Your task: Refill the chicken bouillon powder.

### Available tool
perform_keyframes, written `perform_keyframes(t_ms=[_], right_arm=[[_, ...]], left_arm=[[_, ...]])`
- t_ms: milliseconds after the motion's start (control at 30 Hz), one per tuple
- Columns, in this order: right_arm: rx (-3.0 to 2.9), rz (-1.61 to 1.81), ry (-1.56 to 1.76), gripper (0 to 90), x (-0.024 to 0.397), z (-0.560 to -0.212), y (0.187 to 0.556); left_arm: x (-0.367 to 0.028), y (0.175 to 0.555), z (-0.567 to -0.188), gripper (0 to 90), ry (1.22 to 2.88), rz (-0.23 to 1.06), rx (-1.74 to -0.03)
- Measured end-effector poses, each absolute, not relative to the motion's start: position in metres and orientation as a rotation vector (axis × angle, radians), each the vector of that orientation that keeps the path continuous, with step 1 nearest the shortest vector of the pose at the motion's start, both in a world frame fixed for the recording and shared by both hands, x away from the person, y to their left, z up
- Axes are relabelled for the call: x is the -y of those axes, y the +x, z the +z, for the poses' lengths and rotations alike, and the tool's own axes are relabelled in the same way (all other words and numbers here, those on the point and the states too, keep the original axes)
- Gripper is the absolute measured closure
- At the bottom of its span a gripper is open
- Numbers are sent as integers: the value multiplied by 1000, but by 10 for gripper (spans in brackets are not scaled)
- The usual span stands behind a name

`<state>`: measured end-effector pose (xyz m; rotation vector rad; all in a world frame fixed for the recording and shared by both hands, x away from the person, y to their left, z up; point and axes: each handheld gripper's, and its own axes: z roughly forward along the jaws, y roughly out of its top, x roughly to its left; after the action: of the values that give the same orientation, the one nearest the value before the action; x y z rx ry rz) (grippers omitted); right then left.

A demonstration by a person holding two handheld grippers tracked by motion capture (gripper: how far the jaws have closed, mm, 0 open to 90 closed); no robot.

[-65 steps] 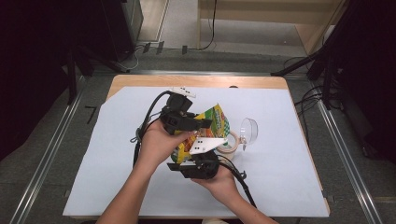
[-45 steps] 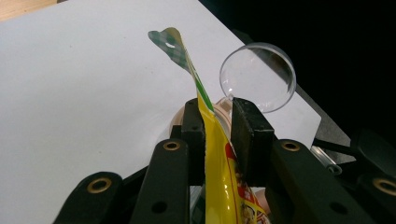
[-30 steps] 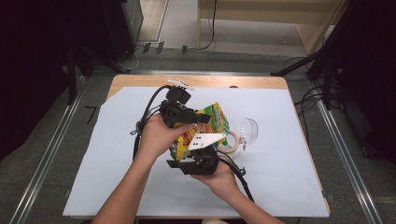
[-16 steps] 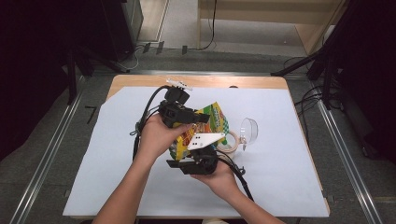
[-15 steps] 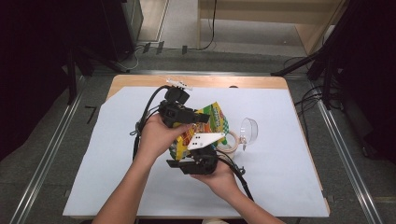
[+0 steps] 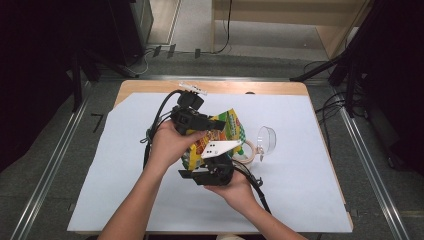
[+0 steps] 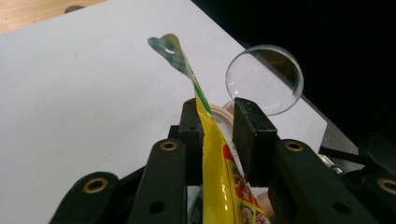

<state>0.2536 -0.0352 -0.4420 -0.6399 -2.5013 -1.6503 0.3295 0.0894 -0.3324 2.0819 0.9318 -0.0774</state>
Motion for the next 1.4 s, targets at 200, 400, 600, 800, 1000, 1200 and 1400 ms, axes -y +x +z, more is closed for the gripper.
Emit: perform_keyframes(t_ms=[200, 400, 600, 800, 1000, 1200, 1400], right_arm=[[2498, -1659, -644, 691, 35, -440, 252], [2485, -1651, -665, 692, 35, -443, 254], [2478, -1663, -669, 693, 35, -443, 254], [2485, -1659, -674, 693, 35, -444, 254], [2479, -1653, -683, 697, 36, -446, 255], [2486, -1661, -667, 694, 36, -444, 253], [2497, -1665, -662, 694, 36, -445, 254]], left_arm=[[-89, 329, -331, 736, 2078, -82, -926], [-87, 330, -332, 735, 2085, -79, -925], [-85, 328, -331, 735, 2093, -62, -915], [-84, 327, -331, 735, 2094, -59, -914], [-82, 325, -331, 733, 2103, -40, -908], [-84, 328, -332, 737, 2102, -47, -924], [-84, 327, -333, 736, 2103, -40, -921]])
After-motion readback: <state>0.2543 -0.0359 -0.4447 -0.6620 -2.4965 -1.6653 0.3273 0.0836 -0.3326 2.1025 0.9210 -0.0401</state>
